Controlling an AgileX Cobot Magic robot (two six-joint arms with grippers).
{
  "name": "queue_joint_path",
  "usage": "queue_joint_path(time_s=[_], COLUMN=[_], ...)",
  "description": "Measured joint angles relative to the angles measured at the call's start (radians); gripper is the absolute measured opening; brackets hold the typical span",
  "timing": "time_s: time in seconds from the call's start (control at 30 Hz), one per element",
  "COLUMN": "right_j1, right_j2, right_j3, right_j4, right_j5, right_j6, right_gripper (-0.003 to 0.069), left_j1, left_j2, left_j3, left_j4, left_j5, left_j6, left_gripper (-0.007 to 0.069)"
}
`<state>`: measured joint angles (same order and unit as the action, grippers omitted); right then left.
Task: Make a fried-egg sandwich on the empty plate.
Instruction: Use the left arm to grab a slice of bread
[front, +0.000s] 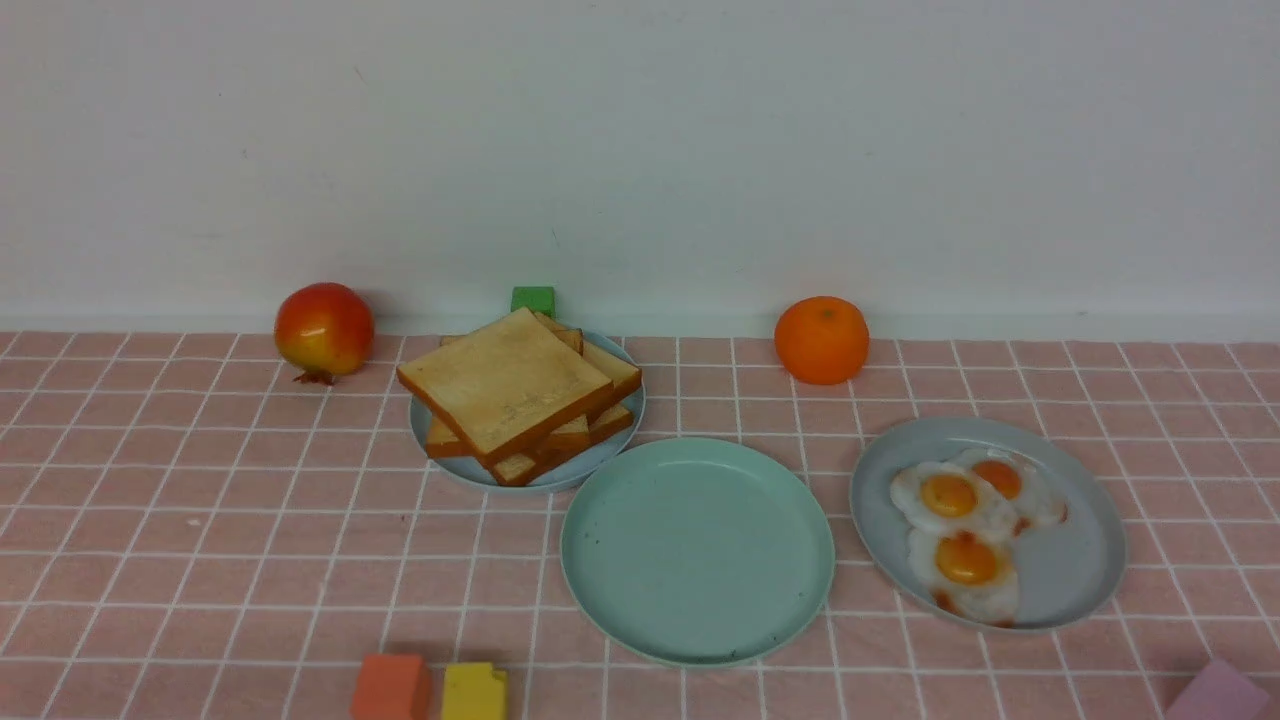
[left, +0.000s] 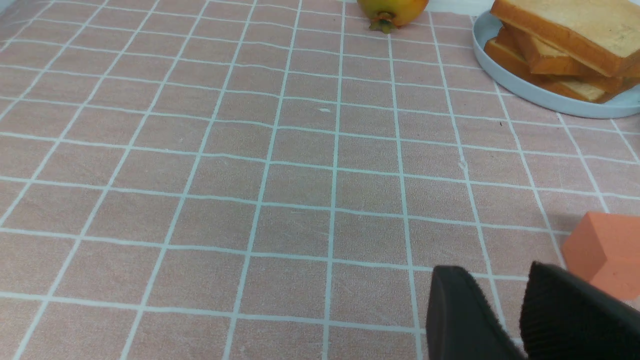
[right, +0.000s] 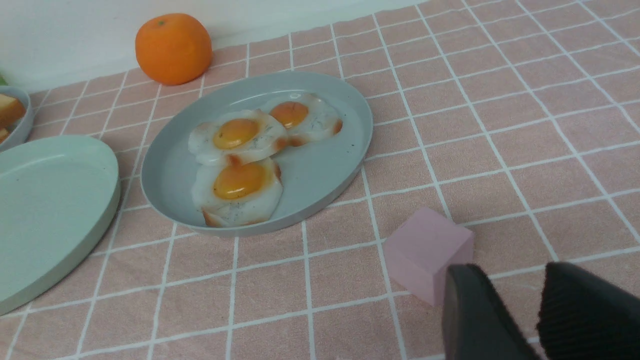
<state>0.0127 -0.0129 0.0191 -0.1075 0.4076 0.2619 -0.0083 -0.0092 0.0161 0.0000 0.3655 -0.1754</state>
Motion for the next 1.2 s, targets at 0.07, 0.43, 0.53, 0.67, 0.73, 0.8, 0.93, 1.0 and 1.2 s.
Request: queue_joint_path(time_s=[0.07, 0.43, 0.53, 0.67, 0.73, 0.8, 0.93, 1.0, 1.2], right_j1=[0.0, 0.0, 0.0, 0.0, 0.0, 0.0, 0.0, 0.0, 0.0], right_j2=[0.0, 0.0, 0.0, 0.0, 0.0, 0.0, 0.0, 0.0, 0.0], right_j3=[0.0, 0.0, 0.0, 0.0, 0.0, 0.0, 0.0, 0.0, 0.0], right_j4=[0.0, 0.0, 0.0, 0.0, 0.0, 0.0, -0.006, -0.017, -0.034], right_j5=[0.0, 0.0, 0.0, 0.0, 0.0, 0.0, 0.0, 0.0, 0.0], right_j6=[0.0, 0.0, 0.0, 0.0, 0.0, 0.0, 0.0, 0.0, 0.0], right_gripper=[0.0239, 0.0239, 0.0239, 0.0239, 0.0239, 0.0239, 0.0239, 0.0239, 0.0239], left_j1=[0.0, 0.0, 0.0, 0.0, 0.0, 0.0, 0.0, 0.0, 0.0], left_j2=[0.0, 0.0, 0.0, 0.0, 0.0, 0.0, 0.0, 0.0, 0.0], left_j3=[0.0, 0.0, 0.0, 0.0, 0.0, 0.0, 0.0, 0.0, 0.0], left_j4=[0.0, 0.0, 0.0, 0.0, 0.0, 0.0, 0.0, 0.0, -0.005], left_j5=[0.0, 0.0, 0.0, 0.0, 0.0, 0.0, -0.001, -0.001, -0.001], left_j6=[0.0, 0.0, 0.0, 0.0, 0.0, 0.0, 0.0, 0.0, 0.0], left_gripper=[0.024, 0.024, 0.024, 0.024, 0.024, 0.024, 0.024, 0.024, 0.024])
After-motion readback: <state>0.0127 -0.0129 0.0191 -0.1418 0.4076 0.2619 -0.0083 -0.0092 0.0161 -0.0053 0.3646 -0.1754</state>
